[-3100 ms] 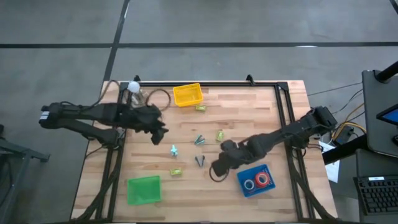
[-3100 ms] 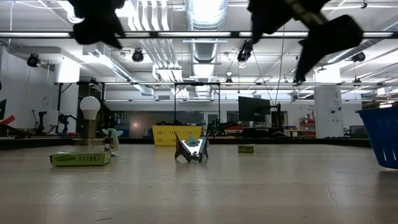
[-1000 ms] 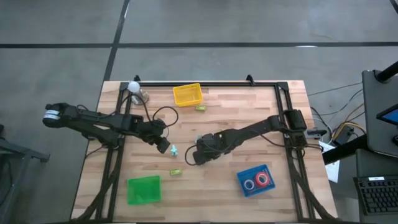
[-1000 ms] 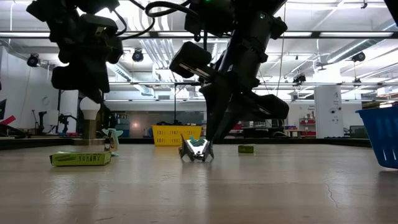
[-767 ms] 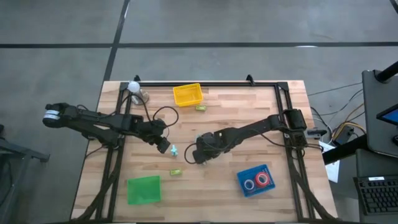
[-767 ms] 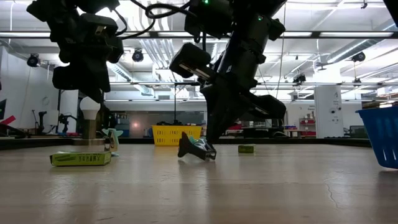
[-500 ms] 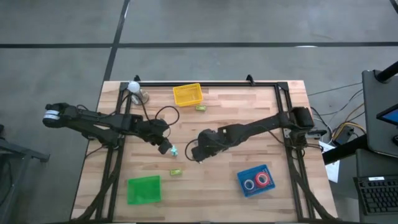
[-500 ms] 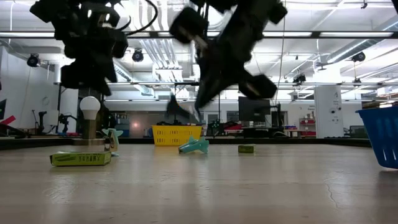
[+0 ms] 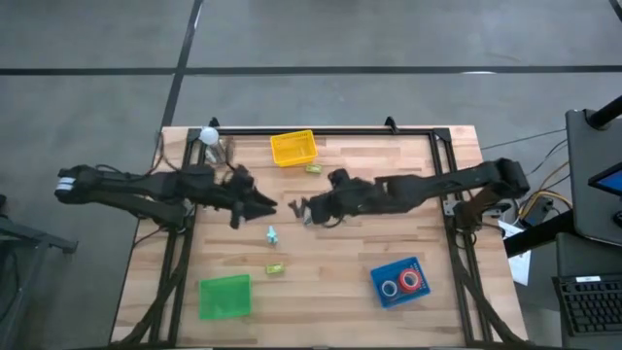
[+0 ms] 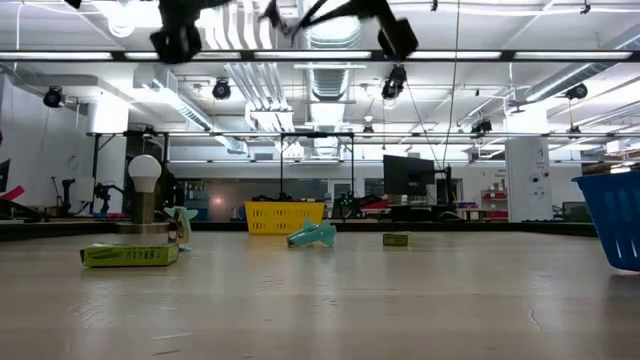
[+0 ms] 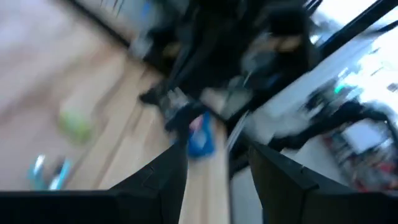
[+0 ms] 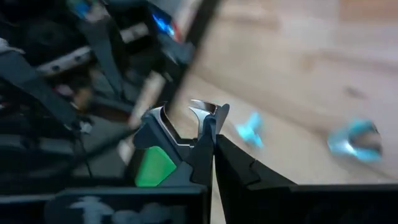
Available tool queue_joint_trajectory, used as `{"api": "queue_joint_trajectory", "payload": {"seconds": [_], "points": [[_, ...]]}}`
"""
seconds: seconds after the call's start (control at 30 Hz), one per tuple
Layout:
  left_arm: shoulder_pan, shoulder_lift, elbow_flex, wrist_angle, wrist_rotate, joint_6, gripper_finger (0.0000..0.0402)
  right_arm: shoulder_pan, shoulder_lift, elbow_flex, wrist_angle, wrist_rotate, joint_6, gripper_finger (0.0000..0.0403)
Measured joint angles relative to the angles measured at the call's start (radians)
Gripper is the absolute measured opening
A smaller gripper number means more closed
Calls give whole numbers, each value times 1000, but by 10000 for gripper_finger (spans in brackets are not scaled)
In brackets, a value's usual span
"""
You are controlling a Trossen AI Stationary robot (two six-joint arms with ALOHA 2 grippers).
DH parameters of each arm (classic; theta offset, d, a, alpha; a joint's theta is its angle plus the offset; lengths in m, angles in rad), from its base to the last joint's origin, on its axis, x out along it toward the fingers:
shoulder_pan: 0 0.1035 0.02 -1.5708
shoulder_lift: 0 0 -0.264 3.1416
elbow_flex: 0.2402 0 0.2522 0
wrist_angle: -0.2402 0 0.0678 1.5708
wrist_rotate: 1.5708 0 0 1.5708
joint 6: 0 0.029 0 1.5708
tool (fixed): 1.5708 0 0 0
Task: Pick and place Stapler, Stapler remover, tape
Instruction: Put the black staple remover into the green basket
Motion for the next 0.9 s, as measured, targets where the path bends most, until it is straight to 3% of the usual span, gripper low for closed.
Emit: {"api": "queue_joint_trajectory", "payload": {"seconds": [0.2,0.4,0.9], "points": [[2,-85,1,80,-80,97,174,0,-39,0,236,42,-77,8],[3,-115,1,232,-92,134,174,0,-34,0,405,40,-160,8],[3,-43,0,386,-91,68,174,-3,-32,2,443,41,-158,8]]}}
